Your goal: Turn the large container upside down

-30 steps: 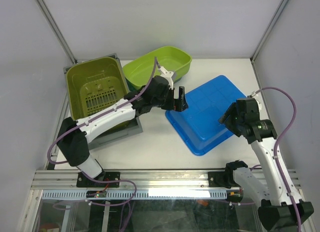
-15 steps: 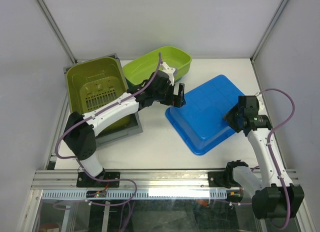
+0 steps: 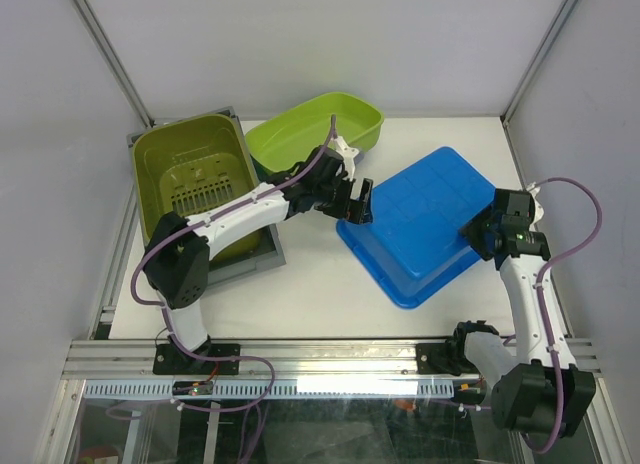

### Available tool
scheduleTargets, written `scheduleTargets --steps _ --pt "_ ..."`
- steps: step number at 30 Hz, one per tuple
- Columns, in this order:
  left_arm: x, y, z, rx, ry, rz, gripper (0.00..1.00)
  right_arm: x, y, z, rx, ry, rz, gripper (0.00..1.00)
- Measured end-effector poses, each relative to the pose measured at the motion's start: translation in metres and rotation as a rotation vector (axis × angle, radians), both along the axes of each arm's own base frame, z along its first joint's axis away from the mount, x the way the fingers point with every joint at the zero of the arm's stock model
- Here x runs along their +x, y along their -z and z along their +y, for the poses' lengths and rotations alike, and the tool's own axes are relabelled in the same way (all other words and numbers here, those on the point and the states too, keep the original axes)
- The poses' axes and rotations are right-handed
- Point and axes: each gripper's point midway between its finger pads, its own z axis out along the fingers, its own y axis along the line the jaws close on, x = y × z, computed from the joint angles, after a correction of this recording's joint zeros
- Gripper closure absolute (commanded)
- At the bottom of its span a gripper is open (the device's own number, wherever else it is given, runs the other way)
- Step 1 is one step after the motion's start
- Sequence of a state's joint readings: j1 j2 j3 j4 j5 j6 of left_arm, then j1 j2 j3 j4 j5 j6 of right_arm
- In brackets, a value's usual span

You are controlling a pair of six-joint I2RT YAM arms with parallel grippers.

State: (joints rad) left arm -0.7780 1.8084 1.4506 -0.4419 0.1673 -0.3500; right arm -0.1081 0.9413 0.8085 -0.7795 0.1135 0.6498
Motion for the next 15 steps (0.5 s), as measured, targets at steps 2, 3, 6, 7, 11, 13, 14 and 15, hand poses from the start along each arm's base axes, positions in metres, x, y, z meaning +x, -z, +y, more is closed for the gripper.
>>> scheduleTargets --steps 2,3,6,7,11,13,14,15 --pt "-0.003 -0.001 -0.003 -0.016 0.019 0.009 0.01 0.002 0.000 -0.003 0.000 0.003 -0.003 0.54" --pt "-0.004 -0.002 -0.005 -0.025 0.028 0.009 0.01 0.002 0.000 -0.004 -0.001 0.003 -0.001 0.54" --pt "-0.011 0.002 -0.008 -0.032 0.048 0.018 0.01 0.005 -0.001 -0.007 -0.005 0.001 0.009 0.54" --pt "-0.014 0.005 -0.009 -0.029 0.054 0.021 0.01 0.006 -0.001 -0.008 -0.007 0.000 0.012 0.54" --pt "-0.027 0.018 -0.004 -0.009 0.066 0.043 0.01 0.008 -0.001 -0.010 -0.012 -0.001 0.022 0.53" --pt "-0.031 0.021 0.000 -0.003 0.066 0.050 0.01 0.009 -0.001 -0.011 -0.016 -0.004 0.022 0.52" --pt "-0.033 0.020 0.002 -0.003 0.066 0.049 0.01 0.009 -0.001 -0.011 -0.018 -0.005 0.021 0.52" --pt "-0.034 0.019 0.003 -0.005 0.066 0.047 0.01 0.009 -0.001 -0.012 -0.021 -0.005 0.021 0.52"
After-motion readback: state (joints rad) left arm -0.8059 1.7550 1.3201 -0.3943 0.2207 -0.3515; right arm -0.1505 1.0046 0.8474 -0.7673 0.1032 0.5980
